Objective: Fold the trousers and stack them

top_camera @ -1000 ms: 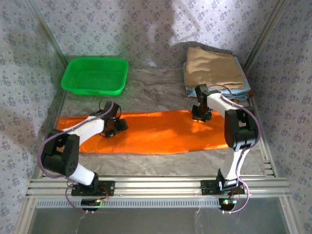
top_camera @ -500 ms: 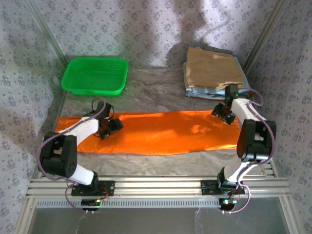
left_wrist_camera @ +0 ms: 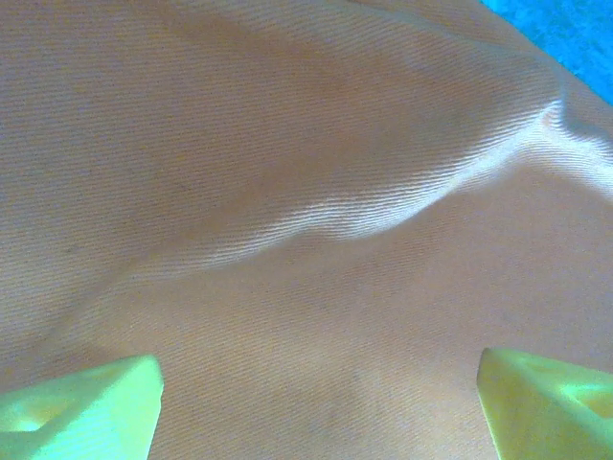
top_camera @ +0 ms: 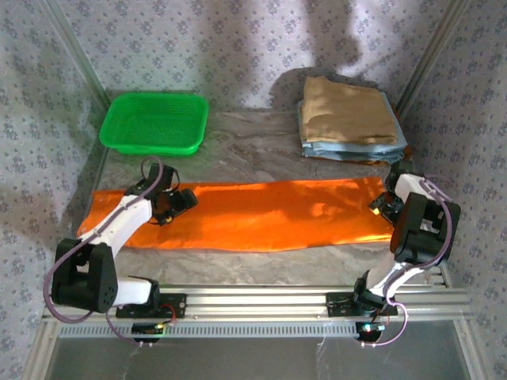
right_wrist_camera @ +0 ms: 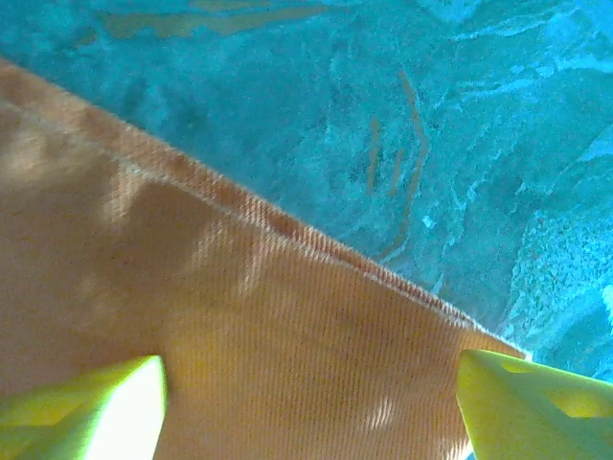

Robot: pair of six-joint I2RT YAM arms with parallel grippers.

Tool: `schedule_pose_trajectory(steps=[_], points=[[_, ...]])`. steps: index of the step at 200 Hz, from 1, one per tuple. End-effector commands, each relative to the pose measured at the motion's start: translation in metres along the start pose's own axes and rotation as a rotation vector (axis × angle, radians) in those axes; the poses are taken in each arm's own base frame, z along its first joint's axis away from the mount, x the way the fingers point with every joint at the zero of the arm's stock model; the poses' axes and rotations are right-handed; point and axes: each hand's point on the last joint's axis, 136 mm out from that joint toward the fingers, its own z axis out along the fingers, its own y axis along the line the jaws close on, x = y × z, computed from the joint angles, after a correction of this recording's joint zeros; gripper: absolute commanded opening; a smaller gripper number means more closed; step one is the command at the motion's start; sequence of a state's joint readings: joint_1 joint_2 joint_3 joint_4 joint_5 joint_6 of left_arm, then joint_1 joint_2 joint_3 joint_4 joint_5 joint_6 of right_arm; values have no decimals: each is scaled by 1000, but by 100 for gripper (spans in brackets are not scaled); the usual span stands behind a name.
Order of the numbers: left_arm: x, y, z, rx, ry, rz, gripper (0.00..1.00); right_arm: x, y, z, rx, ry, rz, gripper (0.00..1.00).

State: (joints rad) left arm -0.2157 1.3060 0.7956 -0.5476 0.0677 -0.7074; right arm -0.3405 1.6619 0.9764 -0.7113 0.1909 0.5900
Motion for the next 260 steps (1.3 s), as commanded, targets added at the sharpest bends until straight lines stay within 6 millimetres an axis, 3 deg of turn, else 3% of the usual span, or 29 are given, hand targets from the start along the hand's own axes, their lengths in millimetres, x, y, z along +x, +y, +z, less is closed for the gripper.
schedule_pose_trajectory(steps=[1, 18, 34, 83, 121, 148, 187, 215, 260], points=[[1, -3, -11, 29, -6, -10, 86, 4, -7, 13, 60, 55, 15, 86], [2, -2, -15, 30, -12, -10, 86, 4, 3, 16, 11, 84, 13, 82], [0, -3, -20, 35, -19, -5, 86, 8, 14, 18, -70, 118, 8, 73], [-5, -4, -30, 45, -45, 10, 86, 13, 21, 17, -169, 141, 22, 27], [-3, -1, -32, 45, -45, 14, 85, 7, 19, 4, -187, 84, 29, 0], [-6, -2, -43, 62, -72, 17, 85, 6, 27, -21, -258, 25, 17, 0], [-17, 1, -60, 72, -112, 10, 86, 23, 53, -84, -374, -76, -110, 0], [-17, 14, -63, 44, -98, -26, 85, 58, 77, -124, -419, -137, -238, 0], [-18, 19, -63, 53, -93, -66, 85, 135, 132, -176, -515, -187, -424, 0]])
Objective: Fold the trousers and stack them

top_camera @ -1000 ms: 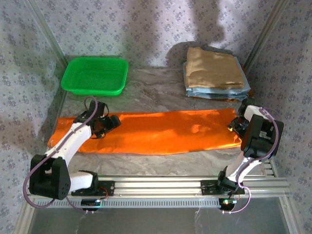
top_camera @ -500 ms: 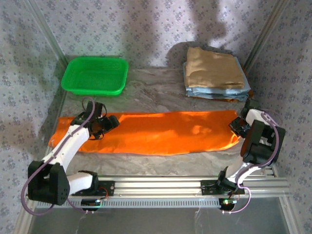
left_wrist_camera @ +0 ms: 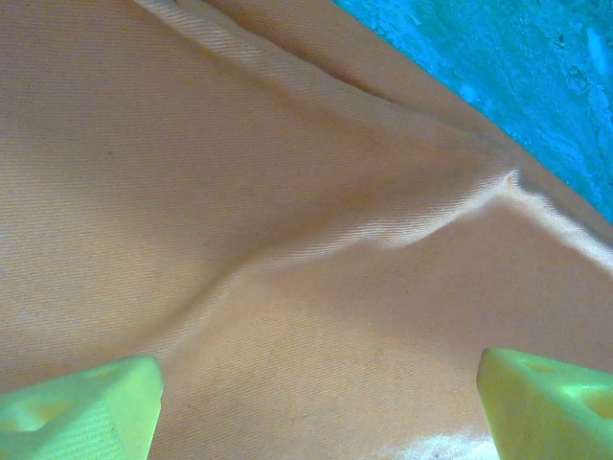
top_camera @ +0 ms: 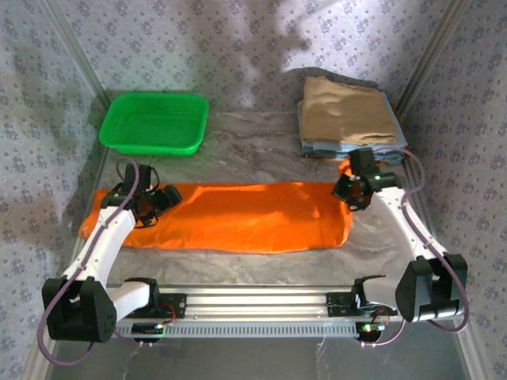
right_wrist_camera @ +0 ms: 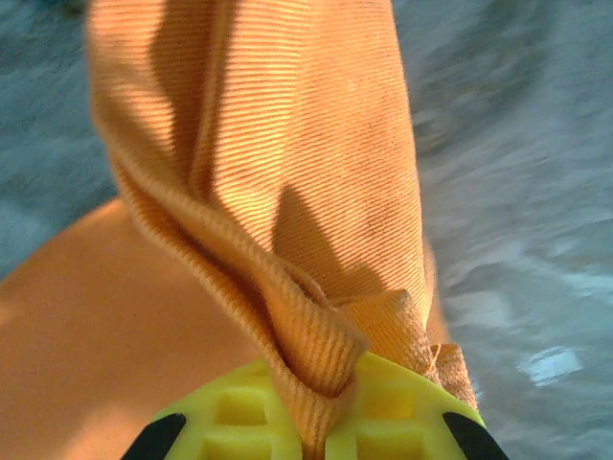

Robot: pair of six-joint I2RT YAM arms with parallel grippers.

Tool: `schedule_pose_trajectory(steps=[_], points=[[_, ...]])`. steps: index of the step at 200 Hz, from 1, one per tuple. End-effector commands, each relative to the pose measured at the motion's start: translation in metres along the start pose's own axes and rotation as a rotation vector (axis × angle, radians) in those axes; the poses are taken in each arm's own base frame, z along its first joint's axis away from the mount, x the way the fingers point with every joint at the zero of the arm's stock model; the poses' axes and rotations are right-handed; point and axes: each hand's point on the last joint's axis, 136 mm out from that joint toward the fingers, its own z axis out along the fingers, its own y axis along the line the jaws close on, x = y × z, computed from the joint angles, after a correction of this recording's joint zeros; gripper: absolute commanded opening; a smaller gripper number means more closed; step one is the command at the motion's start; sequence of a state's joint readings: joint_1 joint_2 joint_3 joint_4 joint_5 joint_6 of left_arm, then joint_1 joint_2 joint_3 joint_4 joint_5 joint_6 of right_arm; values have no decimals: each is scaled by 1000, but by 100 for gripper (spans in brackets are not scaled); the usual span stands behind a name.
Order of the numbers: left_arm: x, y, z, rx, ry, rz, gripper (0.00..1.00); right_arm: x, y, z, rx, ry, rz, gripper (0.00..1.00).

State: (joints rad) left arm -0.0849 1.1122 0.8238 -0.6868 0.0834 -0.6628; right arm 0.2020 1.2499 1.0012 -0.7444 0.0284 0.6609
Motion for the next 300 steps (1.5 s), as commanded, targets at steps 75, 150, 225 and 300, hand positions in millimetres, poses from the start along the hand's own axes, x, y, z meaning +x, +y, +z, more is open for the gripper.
schedule_pose_trajectory(steps=[75, 150, 225, 300], points=[[3, -7, -4, 66, 13, -22, 85, 64, 175, -30, -213, 3, -109, 0], [3, -8, -1, 89, 8, -29, 85, 116, 235, -4, -223, 67, -135, 0], [3, -7, -1, 91, 8, -37, 85, 157, 283, 19, -250, 125, -125, 0], [2, -5, 0, 88, 11, -42, 86, 214, 305, 52, -215, 259, -182, 11]])
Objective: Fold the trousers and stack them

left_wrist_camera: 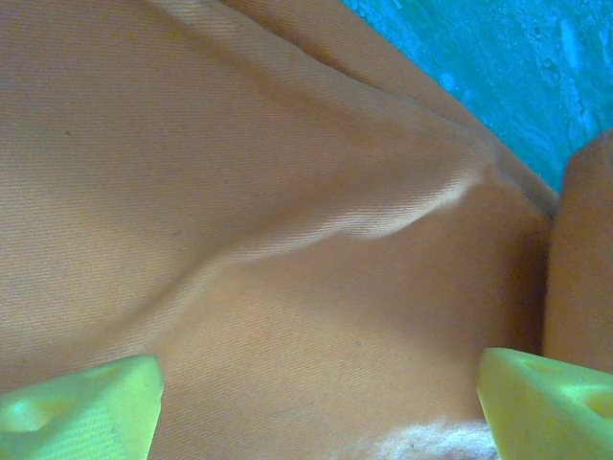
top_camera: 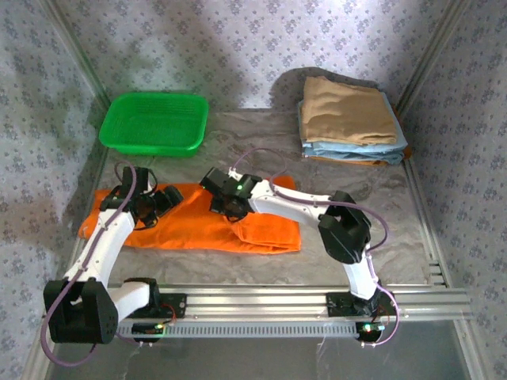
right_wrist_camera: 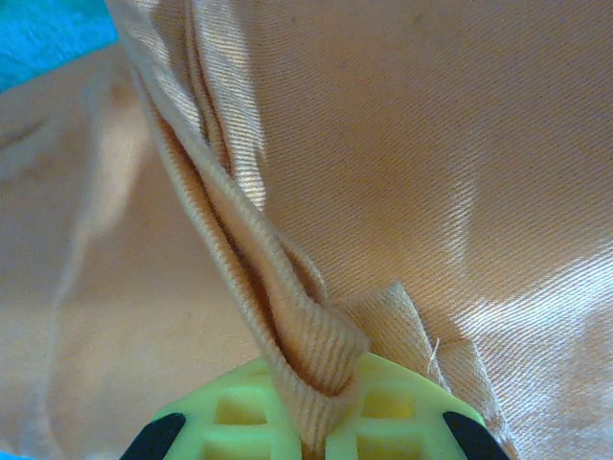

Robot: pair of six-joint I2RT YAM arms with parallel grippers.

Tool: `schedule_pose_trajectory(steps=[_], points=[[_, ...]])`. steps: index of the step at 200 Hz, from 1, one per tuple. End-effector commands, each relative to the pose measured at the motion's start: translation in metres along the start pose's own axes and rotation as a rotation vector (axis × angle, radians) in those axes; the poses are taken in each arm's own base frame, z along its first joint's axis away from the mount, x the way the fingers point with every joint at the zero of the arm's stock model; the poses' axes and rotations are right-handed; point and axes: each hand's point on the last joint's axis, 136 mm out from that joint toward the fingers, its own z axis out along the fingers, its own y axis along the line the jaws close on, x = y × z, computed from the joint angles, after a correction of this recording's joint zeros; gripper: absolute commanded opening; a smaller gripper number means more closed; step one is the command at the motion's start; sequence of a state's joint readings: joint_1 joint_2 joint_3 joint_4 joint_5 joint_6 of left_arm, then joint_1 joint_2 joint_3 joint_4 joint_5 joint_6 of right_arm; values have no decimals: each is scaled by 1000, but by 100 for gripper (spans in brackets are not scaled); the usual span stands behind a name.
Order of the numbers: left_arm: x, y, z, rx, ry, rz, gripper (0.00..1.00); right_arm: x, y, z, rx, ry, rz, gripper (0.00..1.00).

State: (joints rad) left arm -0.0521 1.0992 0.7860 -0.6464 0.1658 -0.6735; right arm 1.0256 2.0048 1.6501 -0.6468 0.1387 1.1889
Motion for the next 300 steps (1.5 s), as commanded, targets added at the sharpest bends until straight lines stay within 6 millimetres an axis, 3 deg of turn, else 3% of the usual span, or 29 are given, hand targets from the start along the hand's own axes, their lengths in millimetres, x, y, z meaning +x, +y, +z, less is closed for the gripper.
schedule_pose_trajectory(steps=[1, 16, 32, 62, 97, 122, 158, 178, 189, 192, 208, 228, 246, 267, 300], points=[[-3, -3, -4, 24, -15, -4, 86, 13, 12, 12, -19, 70, 22, 13], [-3, -2, -5, 22, -16, -7, 86, 17, 23, 6, -63, 97, -23, 43], [-4, -2, -6, 25, -22, -8, 86, 14, 24, -13, -71, 91, -79, 57], [2, -2, -1, 37, -4, -16, 86, -2, -1, -60, -23, -4, -148, 64], [5, -5, 0, 49, 4, -14, 82, -26, -53, -84, 56, -69, -157, 64], [6, -18, -4, 69, -4, 15, 79, -41, -91, -88, 96, -65, -131, 56], [25, -59, -2, 98, 19, 138, 73, -57, -138, -81, 144, -39, -97, 30], [38, -85, 5, 137, 41, 190, 59, -57, -159, -63, 162, -8, -76, 10], [48, -100, 12, 167, 62, 222, 46, -56, -165, -51, 158, 10, -64, 2], [50, -103, 14, 169, 69, 228, 42, -50, -175, -43, 176, 34, -60, 0], [66, -115, 29, 183, 106, 273, 22, -43, -195, -21, 207, 71, -38, 0], [82, -102, 56, 136, 155, 273, 0, -31, -220, 1, 260, 133, -19, 0], [99, -75, 80, 73, 198, 260, 0, -26, -235, 16, 268, 160, 2, 0], [119, -46, 98, 24, 249, 240, 0, -24, -253, 17, 286, 176, 42, 0], [139, -34, 104, 5, 279, 253, 0, -32, -280, 4, 300, 150, 103, 0]])
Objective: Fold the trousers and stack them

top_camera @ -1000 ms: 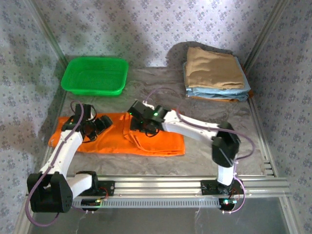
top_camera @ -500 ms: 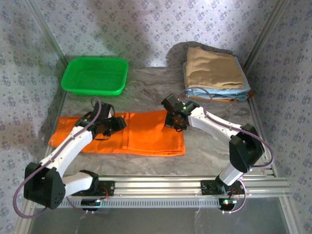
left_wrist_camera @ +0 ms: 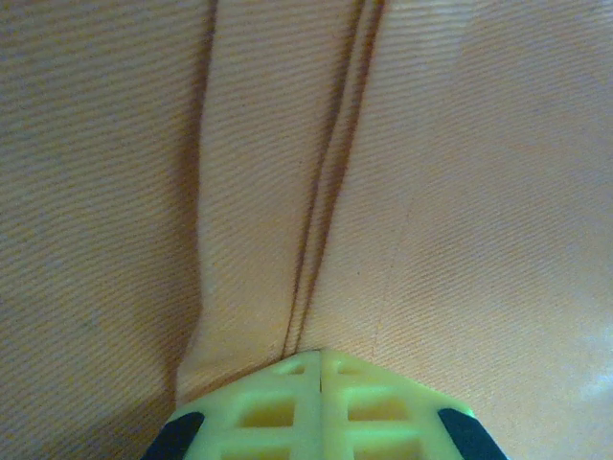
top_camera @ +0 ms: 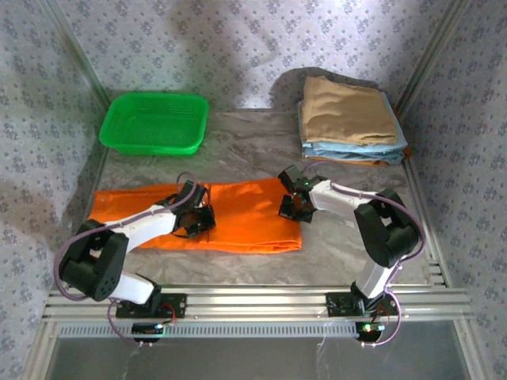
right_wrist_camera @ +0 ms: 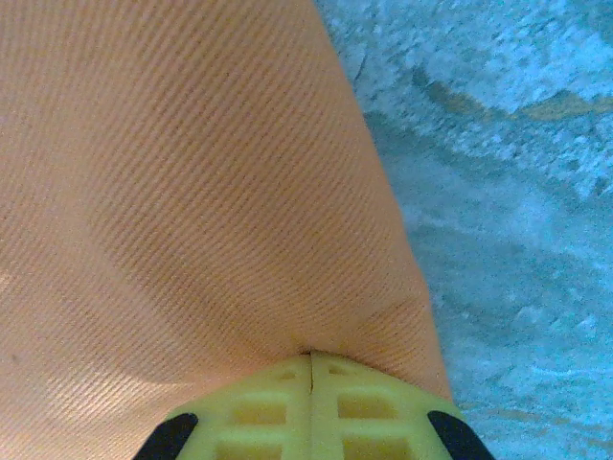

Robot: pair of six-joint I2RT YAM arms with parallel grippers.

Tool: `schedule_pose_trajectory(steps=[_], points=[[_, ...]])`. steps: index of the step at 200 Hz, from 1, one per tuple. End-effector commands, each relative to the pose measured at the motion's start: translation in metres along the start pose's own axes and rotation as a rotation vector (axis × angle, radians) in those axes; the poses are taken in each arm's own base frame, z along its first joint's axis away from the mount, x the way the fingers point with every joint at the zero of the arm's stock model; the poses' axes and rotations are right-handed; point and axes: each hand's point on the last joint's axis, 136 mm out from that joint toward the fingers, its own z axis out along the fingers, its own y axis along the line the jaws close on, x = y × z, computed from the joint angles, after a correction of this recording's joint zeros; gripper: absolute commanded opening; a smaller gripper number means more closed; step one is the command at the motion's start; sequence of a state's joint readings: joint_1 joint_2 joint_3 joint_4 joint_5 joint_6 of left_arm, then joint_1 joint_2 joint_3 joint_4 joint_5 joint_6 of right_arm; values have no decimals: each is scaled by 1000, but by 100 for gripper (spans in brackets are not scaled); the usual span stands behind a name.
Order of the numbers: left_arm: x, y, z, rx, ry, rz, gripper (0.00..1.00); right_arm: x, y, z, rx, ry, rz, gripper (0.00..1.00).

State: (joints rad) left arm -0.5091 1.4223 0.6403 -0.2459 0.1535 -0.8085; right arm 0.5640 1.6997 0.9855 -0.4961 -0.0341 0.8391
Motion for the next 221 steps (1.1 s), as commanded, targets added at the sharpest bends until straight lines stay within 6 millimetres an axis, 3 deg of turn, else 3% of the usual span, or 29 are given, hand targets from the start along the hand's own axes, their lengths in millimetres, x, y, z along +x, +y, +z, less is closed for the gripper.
schedule_pose_trajectory(steps=[1, 29, 73, 91, 115, 133, 154, 176, 203, 221], points=[[24, 15, 13, -50, 53, -5, 0, 5, -47, 6, 108, 33, 37, 0], [34, -2, 20, -45, 65, 32, 0, 1, -69, 4, 117, 55, 70, 0], [46, -55, 29, 0, 65, 127, 0, -17, -117, -17, 139, 14, 185, 0], [42, -70, 32, -9, 76, 173, 0, -20, -138, -31, 132, 3, 260, 0], [31, -79, 23, -36, 53, 221, 0, -28, -145, -56, 91, -73, 276, 0], [30, -92, 19, 1, 70, 247, 0, -36, -155, -75, 106, -123, 279, 7], [28, -103, 13, 19, 82, 270, 0, -40, -155, -82, 54, -148, 265, 16], [21, -106, -2, 19, 47, 291, 1, -34, -139, -77, -10, -137, 220, 24], [10, -94, -22, -21, 8, 300, 2, -21, -133, -68, -8, -95, 172, 52], [6, -83, -32, -20, -9, 274, 3, -8, -130, -59, -12, -54, 145, 55]])
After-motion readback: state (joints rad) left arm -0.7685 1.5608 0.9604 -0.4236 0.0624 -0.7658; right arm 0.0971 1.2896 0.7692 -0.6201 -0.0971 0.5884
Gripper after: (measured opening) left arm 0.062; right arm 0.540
